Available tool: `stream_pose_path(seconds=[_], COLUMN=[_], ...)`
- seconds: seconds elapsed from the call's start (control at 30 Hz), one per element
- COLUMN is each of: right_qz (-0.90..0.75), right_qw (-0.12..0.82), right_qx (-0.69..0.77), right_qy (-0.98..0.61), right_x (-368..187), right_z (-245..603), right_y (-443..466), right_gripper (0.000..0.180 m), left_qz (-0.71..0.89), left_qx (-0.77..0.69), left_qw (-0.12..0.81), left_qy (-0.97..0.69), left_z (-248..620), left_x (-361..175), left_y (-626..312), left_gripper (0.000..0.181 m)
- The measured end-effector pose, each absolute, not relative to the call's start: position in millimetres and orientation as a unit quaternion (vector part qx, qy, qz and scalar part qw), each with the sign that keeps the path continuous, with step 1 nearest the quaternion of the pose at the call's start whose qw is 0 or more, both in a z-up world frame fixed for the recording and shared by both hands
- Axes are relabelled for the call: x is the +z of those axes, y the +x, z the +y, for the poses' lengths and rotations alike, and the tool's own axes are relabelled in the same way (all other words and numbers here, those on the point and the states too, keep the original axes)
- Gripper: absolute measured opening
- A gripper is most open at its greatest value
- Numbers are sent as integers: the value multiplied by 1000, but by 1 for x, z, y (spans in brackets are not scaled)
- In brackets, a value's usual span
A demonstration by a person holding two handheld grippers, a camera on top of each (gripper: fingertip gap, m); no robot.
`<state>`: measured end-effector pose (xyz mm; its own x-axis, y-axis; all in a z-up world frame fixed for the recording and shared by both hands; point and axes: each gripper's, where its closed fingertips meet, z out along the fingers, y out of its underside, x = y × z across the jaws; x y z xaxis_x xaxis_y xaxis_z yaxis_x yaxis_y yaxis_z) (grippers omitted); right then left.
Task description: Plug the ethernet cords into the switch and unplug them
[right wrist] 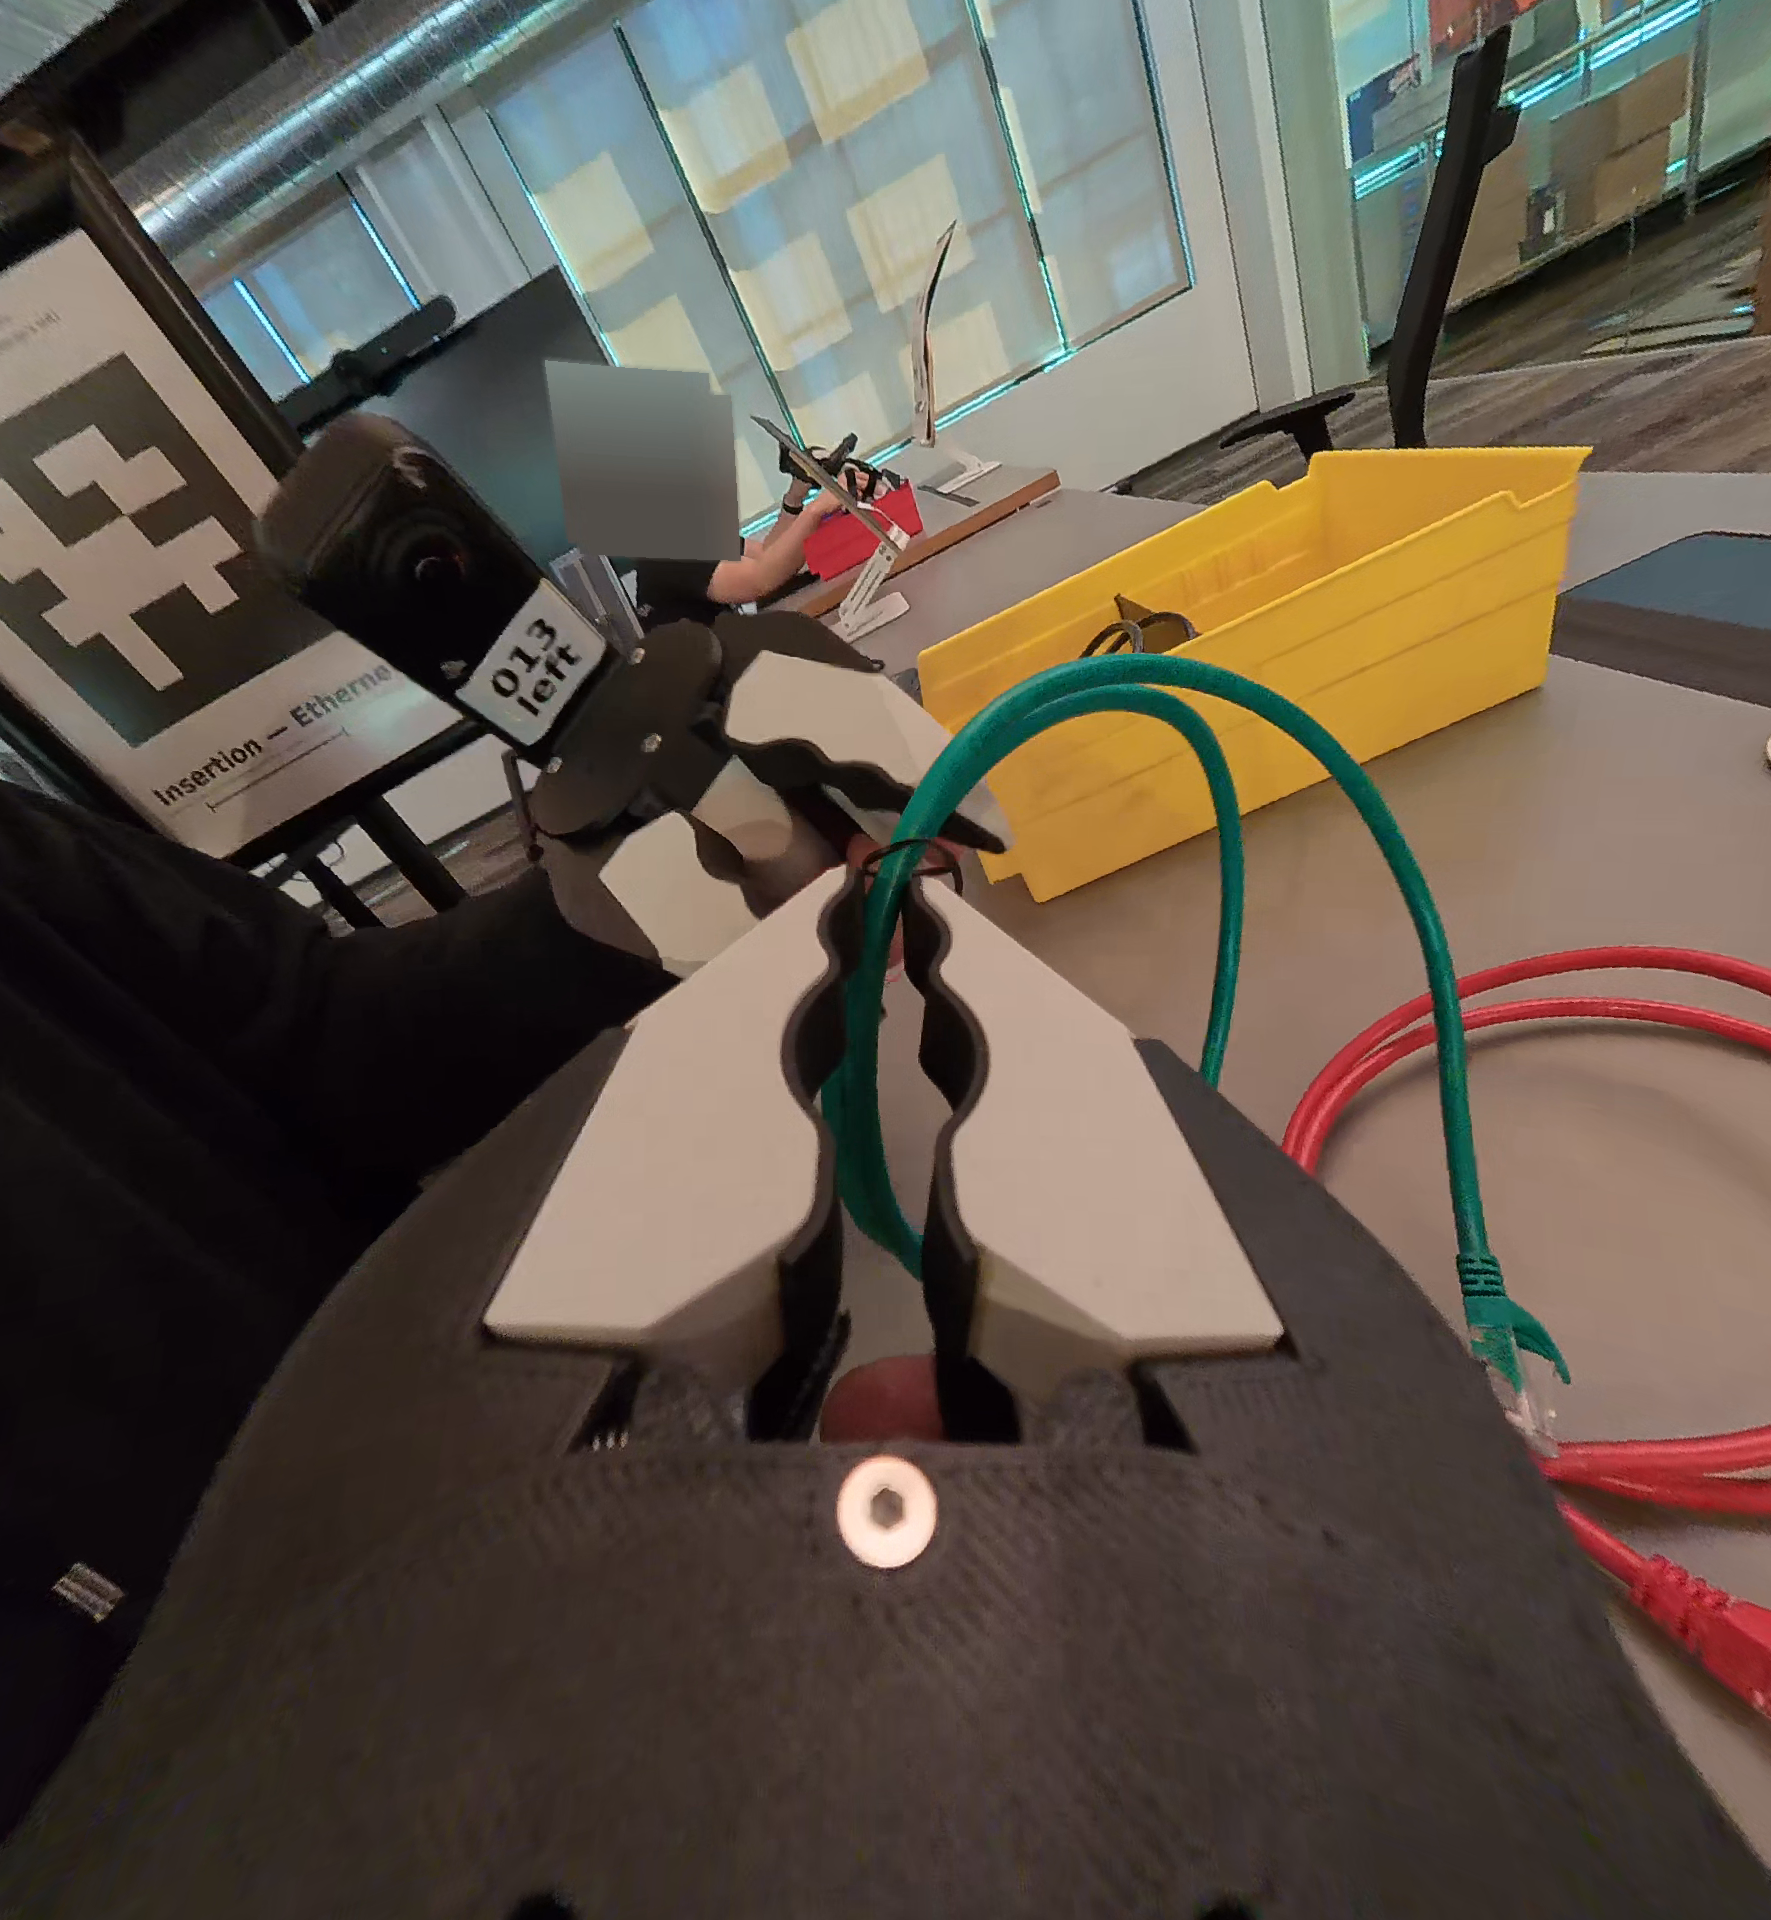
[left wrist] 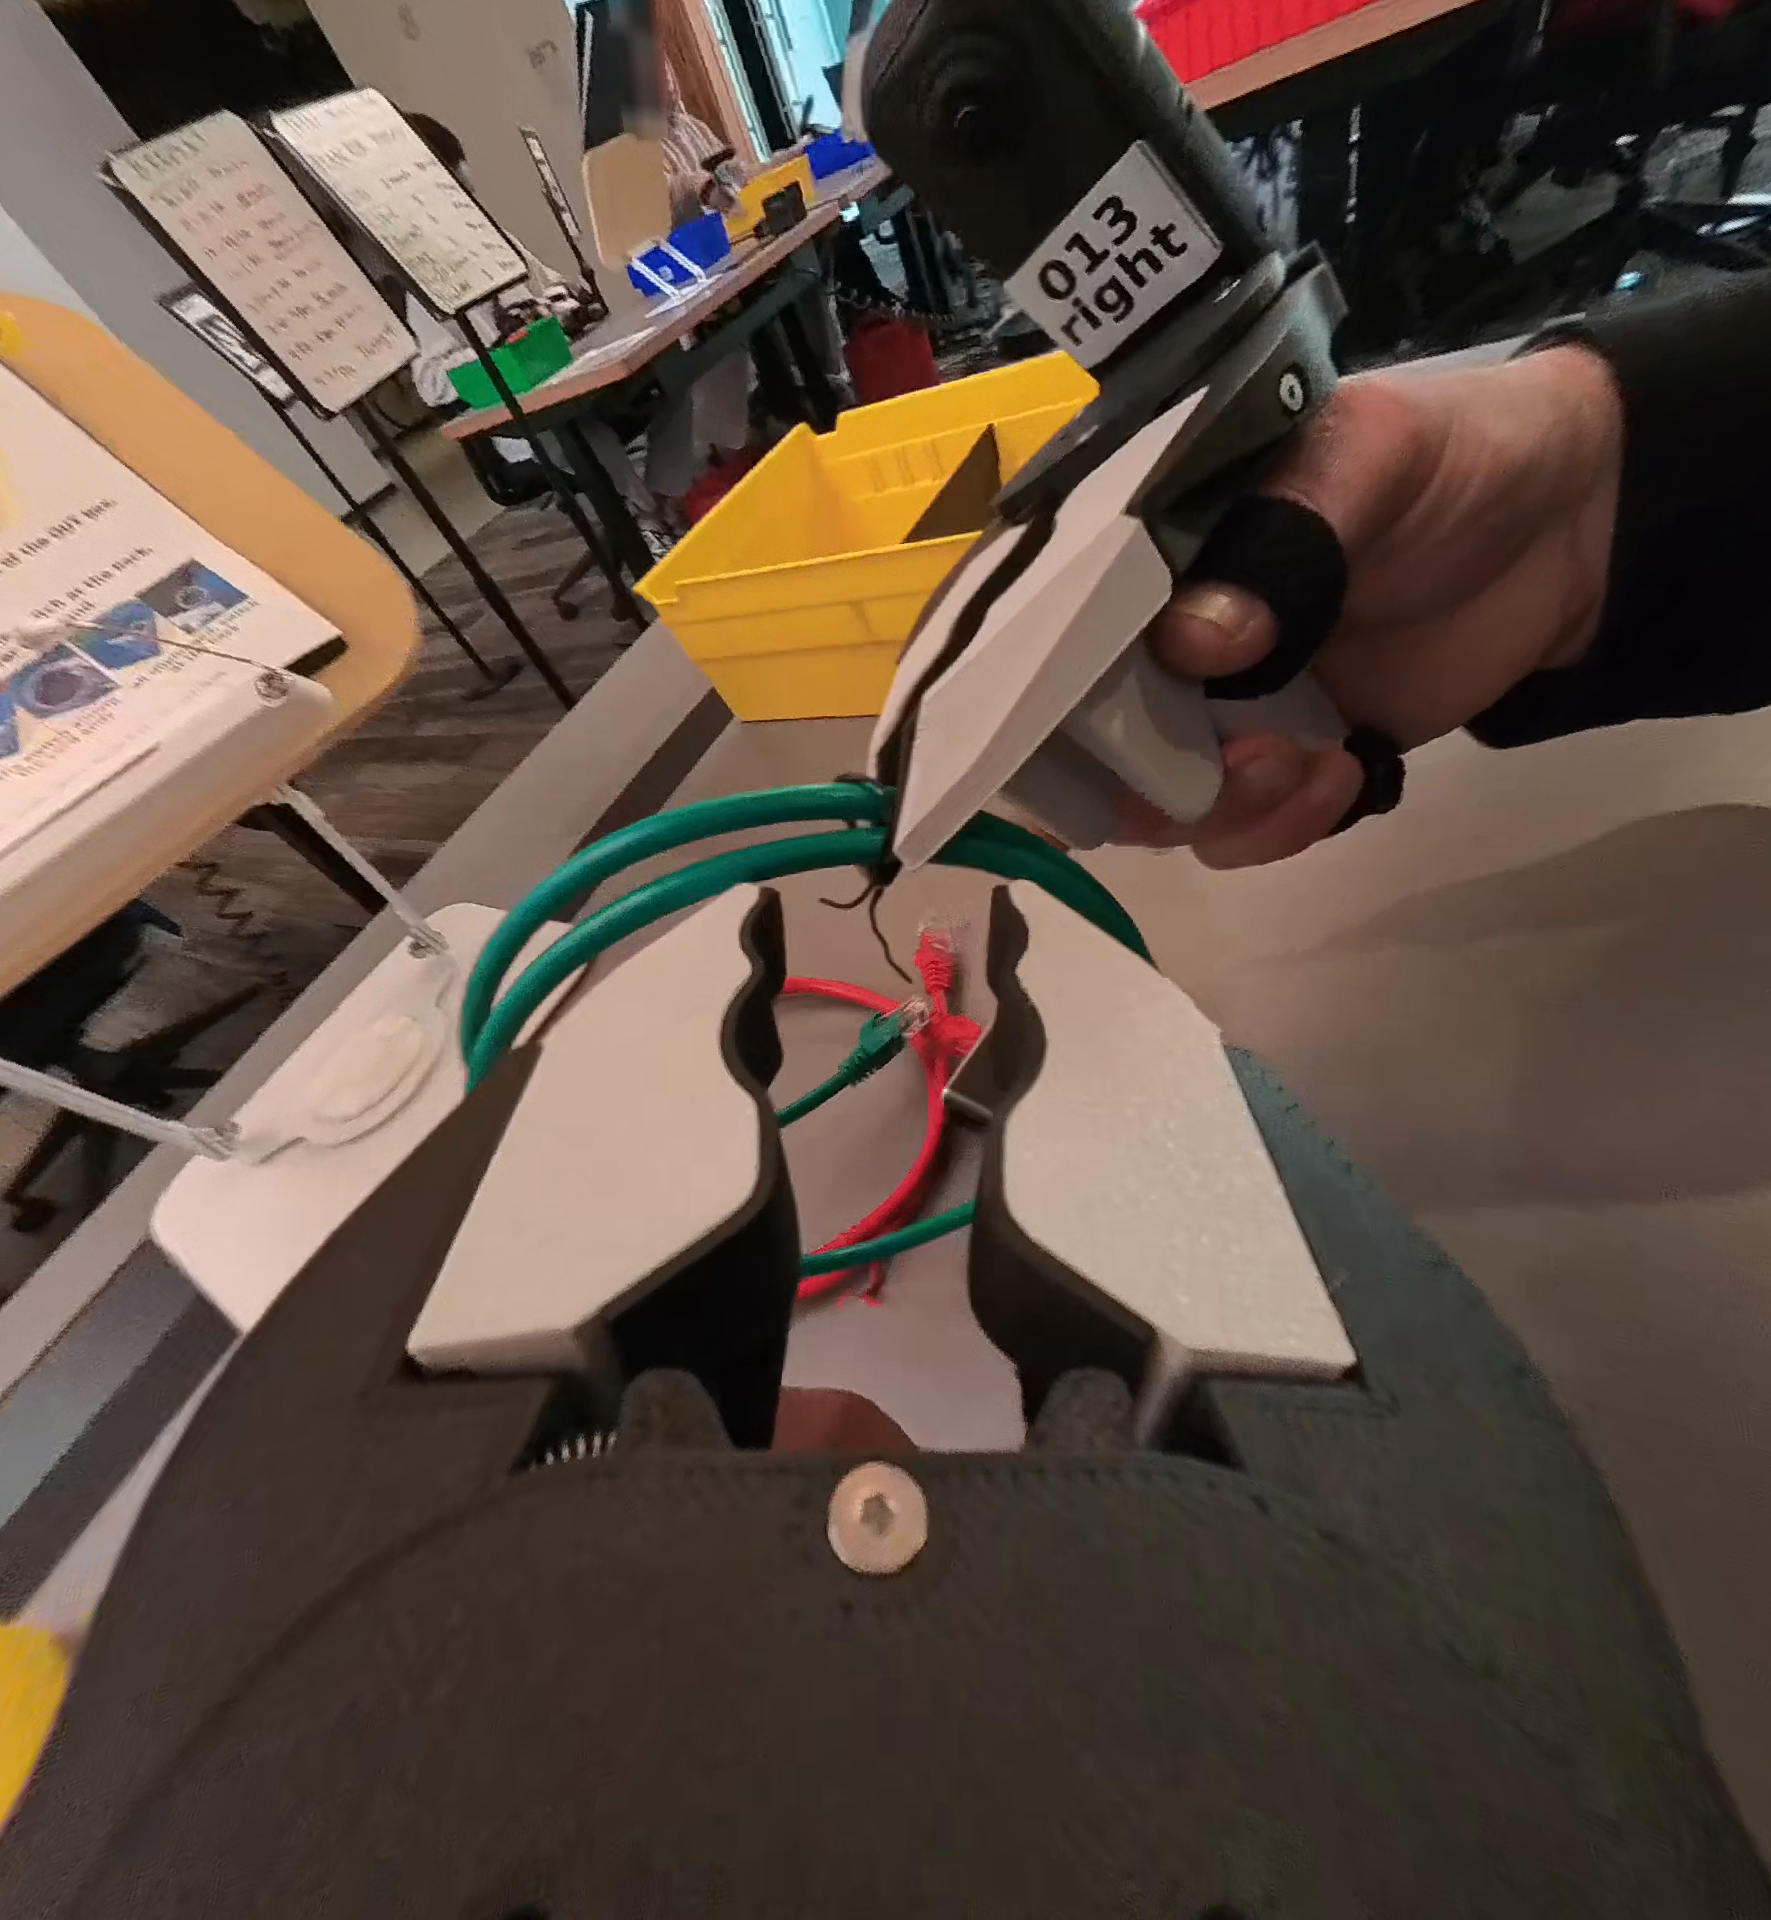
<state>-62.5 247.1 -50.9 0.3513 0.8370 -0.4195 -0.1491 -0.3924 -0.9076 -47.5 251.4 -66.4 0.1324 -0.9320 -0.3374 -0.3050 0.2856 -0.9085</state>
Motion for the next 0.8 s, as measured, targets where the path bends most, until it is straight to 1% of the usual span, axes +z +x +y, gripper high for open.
stream_pose_path(seconds=[0.07, 0.13, 0.2, 0.3, 0.33, 0.47, 0.63, 0.8], right_qz=[-256, -257, -253, -253, -253, -252, -259, -262], right_qw=[484, 481, 479, 477, 478, 480, 485, 491], right_qx=[518, 522, 533, 535, 534, 531, 522, 510], right_qy=[-658, -656, -650, -649, -650, -651, -652, -656], right_x=[-50, -50, -49, -49, -49, -48, -46, -47], right_z=[246, 245, 244, 243, 243, 244, 243, 244], right_y=[-62, -64, -64, -63, -62, -61, -64, -64], right_gripper=[4, 4, 4, 4, 4, 4, 5, 6], left_qz=[592, 576, 568, 567, 563, 553, 553, 546], left_qx=[-296, -304, -315, -302, -306, -314, -345, -354], left_qw=[535, 547, 557, 569, 573, 579, 557, 551], left_qy=[-525, -526, -518, -514, -511, -510, -515, -523], left_z=[250, 251, 249, 251, 251, 252, 247, 248], left_x=[-73, -73, -71, -72, -70, -66, -66, -65], left_y=[-45, -42, -39, -38, -38, -41, -43, -46], left_gripper=[40, 37, 31, 18, 11, 8, 1, 1])
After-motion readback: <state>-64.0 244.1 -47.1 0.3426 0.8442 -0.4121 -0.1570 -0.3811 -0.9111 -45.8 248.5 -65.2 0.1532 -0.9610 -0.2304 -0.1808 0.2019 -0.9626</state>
